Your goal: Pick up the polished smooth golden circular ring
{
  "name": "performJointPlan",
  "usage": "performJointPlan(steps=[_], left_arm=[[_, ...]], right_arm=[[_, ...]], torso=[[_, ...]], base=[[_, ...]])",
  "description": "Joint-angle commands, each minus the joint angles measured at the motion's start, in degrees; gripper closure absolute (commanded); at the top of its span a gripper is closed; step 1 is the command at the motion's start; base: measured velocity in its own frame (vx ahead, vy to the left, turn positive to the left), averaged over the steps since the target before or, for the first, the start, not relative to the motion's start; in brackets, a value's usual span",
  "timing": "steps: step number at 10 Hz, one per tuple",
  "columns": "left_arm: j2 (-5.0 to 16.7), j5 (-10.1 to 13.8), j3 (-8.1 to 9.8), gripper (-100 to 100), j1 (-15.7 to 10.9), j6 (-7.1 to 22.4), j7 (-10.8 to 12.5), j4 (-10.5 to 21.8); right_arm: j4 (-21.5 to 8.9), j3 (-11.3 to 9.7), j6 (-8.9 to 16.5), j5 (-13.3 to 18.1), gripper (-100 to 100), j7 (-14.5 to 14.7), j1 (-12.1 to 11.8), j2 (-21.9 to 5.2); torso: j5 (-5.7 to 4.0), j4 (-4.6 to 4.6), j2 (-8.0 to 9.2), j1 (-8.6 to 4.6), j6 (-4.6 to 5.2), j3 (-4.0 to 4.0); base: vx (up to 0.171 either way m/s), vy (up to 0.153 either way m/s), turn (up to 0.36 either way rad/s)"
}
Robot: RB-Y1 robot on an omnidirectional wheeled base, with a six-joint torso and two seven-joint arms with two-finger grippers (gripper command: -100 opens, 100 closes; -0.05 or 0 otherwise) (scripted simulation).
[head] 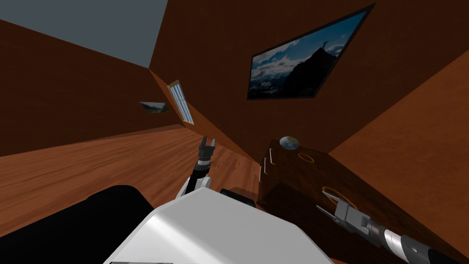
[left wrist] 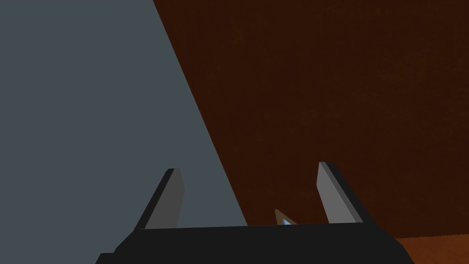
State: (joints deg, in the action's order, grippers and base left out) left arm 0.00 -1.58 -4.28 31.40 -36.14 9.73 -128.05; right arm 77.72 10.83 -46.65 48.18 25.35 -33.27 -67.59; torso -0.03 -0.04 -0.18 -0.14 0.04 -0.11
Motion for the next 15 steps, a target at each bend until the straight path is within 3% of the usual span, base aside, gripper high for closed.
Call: performJointPlan(steps=[1, 8, 9, 11, 12, 13, 14, 15], left_arm=[[0.0, 0.0, 0.0, 0, 0.0, 0.0, 0.0, 0.0], [0.0, 0.0, 0.0, 0, 0.0, 0.0, 0.0, 0.0], [0.0, 0.0, 0.0, 0, 0.0, 0.0, 0.0, 0.0], [0.0, 0.0, 0.01, 0, 0.0, 0.0, 0.0, 0.0], [0.0, 0.0, 0.0, 0, 0.0, 0.0, 0.0, 0.0], [0.0, 0.0, 0.0, 0, 0.0, 0.0, 0.0, 0.0], [0.0, 0.0, 0.0, 0, 0.0, 0.0, 0.0, 0.0], [0.0, 0.0, 0.0, 0, 0.0, 0.0, 0.0, 0.0]], right_arm=[[-2.7, -0.3, -1.0, 2.9, -100, 0.3, -0.5, -2.2], [-10.2, -1.1, -4.2, 14.0, -100, -0.2, -5.9, -10.9], [-10.2, -1.1, -4.2, 14.0, -100, -0.2, -5.9, -10.9], [-12.0, -1.5, -5.0, 16.9, -100, -0.5, -7.6, -13.0], [-12.1, -1.6, -5.1, 16.2, -100, -0.4, -6.6, -12.7], [-12.4, -1.6, -5.4, 16.3, 0, -0.3, -6.7, -12.8], [-13.1, -3.0, -3.6, 16.8, -100, -0.3, -6.3, -11.1], [-13.4, -3.6, -2.9, 17.0, -100, -0.3, -6.1, -10.3]], torso=[[0.0, 0.0, 0.0, 0.0, 0.0, 0.0], [0.0, -0.08, -0.35, 0.05, 0.01, -0.2], [-0.01, -0.07, -0.28, -0.04, 0.01, -0.17], [-0.03, -0.02, -0.1, -0.15, 0.01, -0.05], [-0.04, -0.03, -0.11, -0.15, 0.01, -0.07], [-0.04, 0.01, 0.09, -0.1, -0.01, 0.04], [-0.03, 0.05, 0.26, -0.08, 0.0, 0.14], [-0.04, 0.07, 0.33, -0.08, -0.06, 0.18]], base=[[0.109, 0.025, -0.021], [0.163, 0.017, -0.055], [0.104, -0.025, -0.02], [0.126, -0.024, -0.065], [0.057, -0.007, -0.01], [0.01, -0.001, 0.005], [0.001, -0.001, 0.237], [-0.006, -0.007, 0.194]])
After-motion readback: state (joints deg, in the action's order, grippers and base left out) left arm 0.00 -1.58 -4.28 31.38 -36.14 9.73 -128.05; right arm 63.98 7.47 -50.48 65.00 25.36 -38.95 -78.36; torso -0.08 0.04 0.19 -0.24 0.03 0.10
